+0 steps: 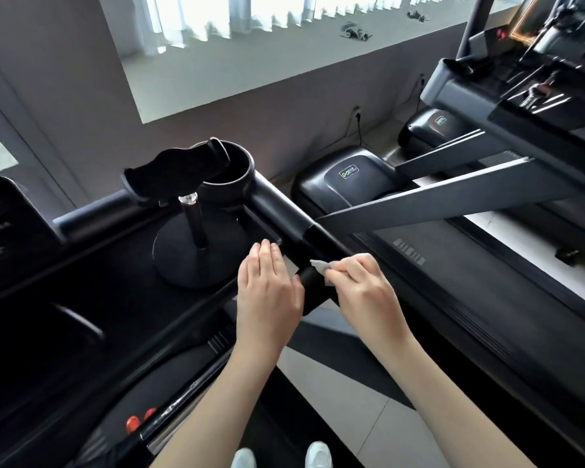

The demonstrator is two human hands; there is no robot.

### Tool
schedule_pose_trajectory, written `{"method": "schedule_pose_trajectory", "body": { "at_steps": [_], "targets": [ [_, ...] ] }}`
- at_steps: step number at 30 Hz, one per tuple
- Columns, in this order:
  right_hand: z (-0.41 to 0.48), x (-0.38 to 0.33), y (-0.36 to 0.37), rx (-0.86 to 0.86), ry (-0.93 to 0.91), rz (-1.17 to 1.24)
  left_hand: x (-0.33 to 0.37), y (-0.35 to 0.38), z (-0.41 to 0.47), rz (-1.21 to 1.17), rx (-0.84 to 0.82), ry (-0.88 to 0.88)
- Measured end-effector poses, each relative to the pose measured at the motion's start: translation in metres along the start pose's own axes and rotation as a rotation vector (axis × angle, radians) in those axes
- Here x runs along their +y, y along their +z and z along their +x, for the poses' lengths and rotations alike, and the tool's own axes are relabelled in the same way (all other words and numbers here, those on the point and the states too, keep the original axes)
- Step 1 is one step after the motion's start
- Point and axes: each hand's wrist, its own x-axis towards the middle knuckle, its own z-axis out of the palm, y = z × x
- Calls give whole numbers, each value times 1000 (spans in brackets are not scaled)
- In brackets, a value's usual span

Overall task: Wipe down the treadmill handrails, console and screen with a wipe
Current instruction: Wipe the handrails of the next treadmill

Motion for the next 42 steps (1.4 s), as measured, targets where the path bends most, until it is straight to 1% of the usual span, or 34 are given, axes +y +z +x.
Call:
{"method": "schedule_pose_trajectory", "body": {
  "at_steps": [3,6,8,12,15,16,18,21,22,26,29,32,36,39,42],
  "targets": [
    [12,0,0,68,183,18,1,0,2,3,2,2],
    [31,-1,6,118,374,108,-1,1,0,1,3,8],
    [18,-5,1,130,413,108,-2,2,-1,-6,-1,16],
    [-20,-9,-16,207,378,-70,-2,4,-1,-9,5,28],
    [-9,1,-12,267,513,-51,-3,5,-1,-2,21,54],
    [-6,2,-9,275,528,-42,-3,5,-2,7,30,74],
    [-11,-4,-5,270,442,-74,-4,6,-2,16,45,120],
    [-43,-12,-6,193,209,-159,-3,9,0,10,78,179],
    [-52,-12,-6,168,156,-196,-3,9,0,7,86,184],
    [-73,-7,4,142,46,-378,-3,11,1,3,113,191],
    [-73,-6,21,137,-64,-450,-5,14,2,8,127,196],
    [-71,-5,29,144,-89,-453,-5,16,3,-3,141,194],
    [-81,-1,24,215,-91,-530,-5,19,3,-24,161,206],
    [-68,-10,33,264,-19,-546,-6,20,3,-28,184,219],
    [-59,-20,39,299,65,-513,-7,20,2,-18,195,226]
  ]
}}
